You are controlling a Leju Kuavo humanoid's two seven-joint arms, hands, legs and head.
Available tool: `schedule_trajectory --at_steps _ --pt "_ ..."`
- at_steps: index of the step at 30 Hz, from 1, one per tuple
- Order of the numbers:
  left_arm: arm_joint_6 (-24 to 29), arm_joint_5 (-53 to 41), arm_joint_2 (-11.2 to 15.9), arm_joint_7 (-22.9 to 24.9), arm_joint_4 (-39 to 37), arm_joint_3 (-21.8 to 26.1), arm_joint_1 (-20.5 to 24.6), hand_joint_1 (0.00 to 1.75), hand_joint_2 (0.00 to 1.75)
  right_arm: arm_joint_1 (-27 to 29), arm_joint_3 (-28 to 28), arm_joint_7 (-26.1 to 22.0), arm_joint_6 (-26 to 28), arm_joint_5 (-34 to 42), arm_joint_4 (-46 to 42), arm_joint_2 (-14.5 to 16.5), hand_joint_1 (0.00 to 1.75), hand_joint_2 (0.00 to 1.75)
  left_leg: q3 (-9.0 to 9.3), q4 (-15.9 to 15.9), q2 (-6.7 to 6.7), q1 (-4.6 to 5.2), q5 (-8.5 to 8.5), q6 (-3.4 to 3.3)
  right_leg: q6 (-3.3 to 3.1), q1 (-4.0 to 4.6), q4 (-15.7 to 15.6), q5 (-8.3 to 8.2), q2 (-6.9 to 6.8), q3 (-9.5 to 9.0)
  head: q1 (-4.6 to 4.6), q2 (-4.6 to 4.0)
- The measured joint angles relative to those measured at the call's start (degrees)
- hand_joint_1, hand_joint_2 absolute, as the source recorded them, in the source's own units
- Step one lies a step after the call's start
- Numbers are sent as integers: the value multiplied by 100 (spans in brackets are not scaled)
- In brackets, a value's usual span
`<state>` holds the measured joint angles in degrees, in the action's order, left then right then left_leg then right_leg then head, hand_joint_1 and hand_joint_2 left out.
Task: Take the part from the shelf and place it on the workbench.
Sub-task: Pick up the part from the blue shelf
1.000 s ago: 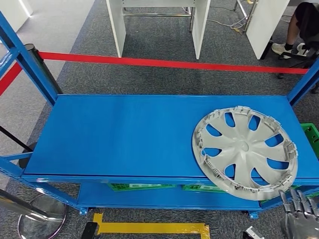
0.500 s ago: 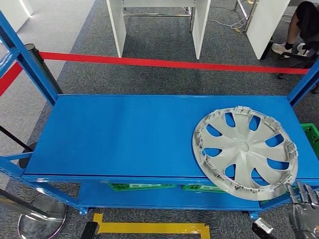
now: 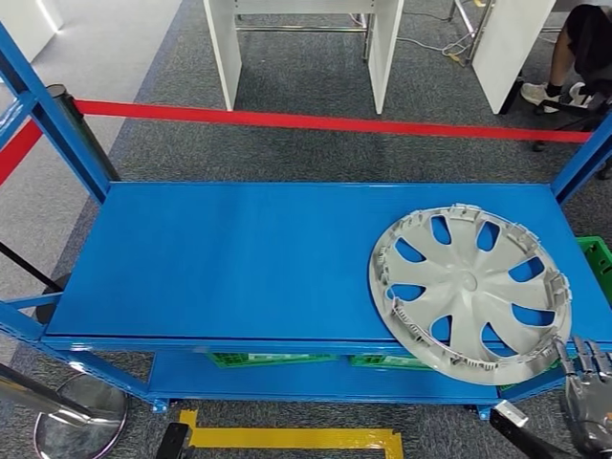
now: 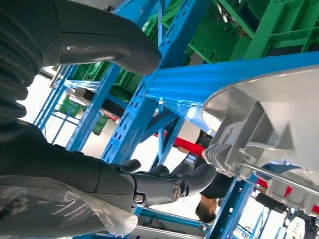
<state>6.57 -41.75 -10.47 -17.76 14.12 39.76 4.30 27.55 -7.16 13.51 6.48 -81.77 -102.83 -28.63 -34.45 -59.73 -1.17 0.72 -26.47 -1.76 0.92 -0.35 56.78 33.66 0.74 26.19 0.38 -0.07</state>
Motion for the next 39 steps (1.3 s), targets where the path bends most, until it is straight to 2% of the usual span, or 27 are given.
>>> schedule_trajectory --at_steps 13,39 --pt "-27 -35 2 -23 0 2 16 0 175 -392 9 -147 -140 -133 326 0 0 175 0 1 0 0 0 0 0 0 0 0 0 -1 1 2" --pt "-60 -92 -1 -68 0 10 35 0 175 -1183 500 -225 -407 -409 835 -135 0 175 0 0 -1 0 0 0 1 1 0 0 -3 -4 1 1"
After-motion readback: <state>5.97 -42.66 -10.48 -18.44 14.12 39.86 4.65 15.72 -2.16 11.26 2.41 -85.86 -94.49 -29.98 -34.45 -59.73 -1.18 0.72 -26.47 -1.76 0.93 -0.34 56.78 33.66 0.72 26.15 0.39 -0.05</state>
